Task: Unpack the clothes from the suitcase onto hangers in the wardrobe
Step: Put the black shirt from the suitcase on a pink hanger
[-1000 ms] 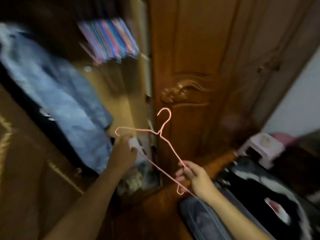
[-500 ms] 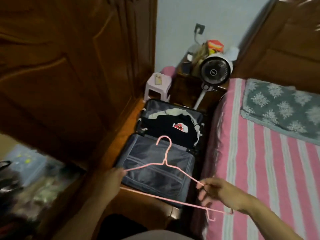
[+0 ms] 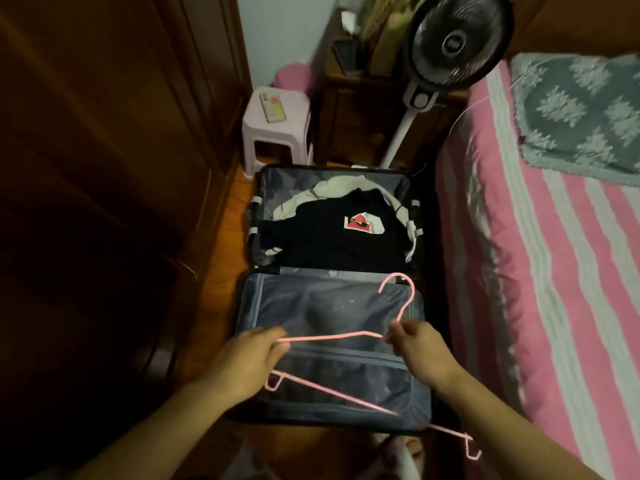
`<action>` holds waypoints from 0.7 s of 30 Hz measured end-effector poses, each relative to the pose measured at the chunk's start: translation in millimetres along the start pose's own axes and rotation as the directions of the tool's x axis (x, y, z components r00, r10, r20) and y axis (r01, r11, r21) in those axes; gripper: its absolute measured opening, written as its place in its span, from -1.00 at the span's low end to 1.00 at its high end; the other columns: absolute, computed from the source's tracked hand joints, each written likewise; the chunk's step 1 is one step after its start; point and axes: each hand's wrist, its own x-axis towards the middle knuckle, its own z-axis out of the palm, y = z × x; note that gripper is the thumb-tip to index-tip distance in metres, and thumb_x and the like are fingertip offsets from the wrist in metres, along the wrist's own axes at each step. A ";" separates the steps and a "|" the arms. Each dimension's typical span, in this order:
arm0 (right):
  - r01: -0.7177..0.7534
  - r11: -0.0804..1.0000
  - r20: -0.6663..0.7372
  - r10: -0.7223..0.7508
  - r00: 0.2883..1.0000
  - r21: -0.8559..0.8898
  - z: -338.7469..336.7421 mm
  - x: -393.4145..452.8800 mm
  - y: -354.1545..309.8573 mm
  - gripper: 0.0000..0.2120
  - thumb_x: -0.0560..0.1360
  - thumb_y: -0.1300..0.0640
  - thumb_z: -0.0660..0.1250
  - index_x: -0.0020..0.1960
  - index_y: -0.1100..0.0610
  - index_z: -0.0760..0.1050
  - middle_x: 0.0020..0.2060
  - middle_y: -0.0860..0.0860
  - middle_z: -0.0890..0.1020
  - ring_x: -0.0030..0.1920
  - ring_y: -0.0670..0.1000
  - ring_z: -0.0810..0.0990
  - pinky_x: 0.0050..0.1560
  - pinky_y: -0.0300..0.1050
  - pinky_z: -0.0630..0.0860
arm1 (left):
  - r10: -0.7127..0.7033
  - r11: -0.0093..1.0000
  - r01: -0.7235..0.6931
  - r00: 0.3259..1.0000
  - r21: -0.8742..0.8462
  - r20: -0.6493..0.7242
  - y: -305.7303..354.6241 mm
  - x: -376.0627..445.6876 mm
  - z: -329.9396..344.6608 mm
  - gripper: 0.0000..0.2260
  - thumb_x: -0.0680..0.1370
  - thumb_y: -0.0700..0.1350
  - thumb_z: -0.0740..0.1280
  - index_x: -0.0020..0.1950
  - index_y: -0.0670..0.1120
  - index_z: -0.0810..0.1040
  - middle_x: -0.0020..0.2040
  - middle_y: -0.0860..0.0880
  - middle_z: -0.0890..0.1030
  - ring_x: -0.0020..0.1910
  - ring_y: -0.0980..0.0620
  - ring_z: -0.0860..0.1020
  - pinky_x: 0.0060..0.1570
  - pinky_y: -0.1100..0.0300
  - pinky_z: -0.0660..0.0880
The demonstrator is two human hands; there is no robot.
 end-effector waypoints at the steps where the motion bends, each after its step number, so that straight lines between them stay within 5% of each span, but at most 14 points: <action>1: -0.037 0.999 -0.039 0.036 0.999 -0.023 13.5 28.6 9.7 -0.62 0.67 -0.01 0.17 -0.13 0.19 0.60 -0.22 0.17 0.69 -0.17 0.18 0.65 -0.08 0.02 0.53 | -0.045 0.998 0.045 0.999 -0.054 0.007 -19.8 23.7 14.8 -0.80 0.65 0.08 0.28 0.22 0.08 0.57 0.04 0.06 0.58 0.01 0.05 0.57 -0.03 0.16 0.46; 7: -0.160 0.981 -0.215 0.135 0.967 -0.106 89.0 217.6 106.7 -0.63 0.68 0.09 0.09 0.09 0.31 0.58 0.04 0.27 0.65 0.09 0.28 0.60 0.07 0.04 0.49 | -0.168 0.985 0.171 0.983 0.037 -0.079 -139.5 216.5 139.9 -0.62 0.65 0.02 0.27 0.45 -0.05 0.44 0.36 -0.11 0.50 0.33 -0.09 0.49 0.33 0.06 0.39; 12: -0.143 0.985 -0.230 0.118 0.966 -0.097 131.5 323.0 184.5 -0.64 0.69 0.14 0.07 -0.11 0.20 0.58 0.05 0.29 0.65 0.10 0.27 0.60 -0.04 -0.01 0.43 | -0.171 0.977 0.193 0.961 0.087 -0.216 -170.2 376.4 197.7 -0.51 0.65 0.04 0.28 0.55 -0.08 0.32 0.47 -0.16 0.40 0.44 -0.16 0.38 0.42 -0.07 0.34; 15: -0.148 0.981 -0.322 0.100 0.941 -0.128 125.6 336.0 197.5 -0.69 0.68 0.12 0.09 -0.13 0.11 0.53 0.02 0.21 0.66 0.06 0.21 0.62 -0.04 -0.03 0.45 | -0.219 0.955 0.245 0.963 0.170 -0.158 -186.9 437.7 212.6 -0.41 0.62 0.11 0.30 0.61 0.05 0.21 0.52 -0.13 0.36 0.46 -0.19 0.36 0.40 -0.10 0.32; 18: -0.138 0.986 -0.396 0.092 0.913 -0.089 105.8 321.8 183.3 -0.71 0.67 0.09 0.11 -0.02 0.18 0.55 -0.03 0.18 0.65 0.06 0.22 0.62 0.02 -0.01 0.51 | -0.250 0.923 0.296 0.947 0.246 -0.201 -199.5 451.4 217.2 -0.65 0.60 0.04 0.32 0.38 0.08 0.53 0.29 -0.10 0.59 0.27 -0.15 0.55 0.24 -0.02 0.47; 21: -0.142 0.982 -0.423 0.078 0.903 -0.121 83.9 312.2 165.3 -0.69 0.67 0.10 0.07 0.05 0.21 0.55 0.08 0.23 0.63 0.13 0.28 0.60 0.06 0.02 0.49 | -0.149 0.938 0.232 0.940 0.257 -0.306 -176.5 443.8 192.7 -0.76 0.62 -0.01 0.30 0.25 0.01 0.63 0.24 -0.10 0.59 0.24 -0.15 0.55 0.18 -0.01 0.48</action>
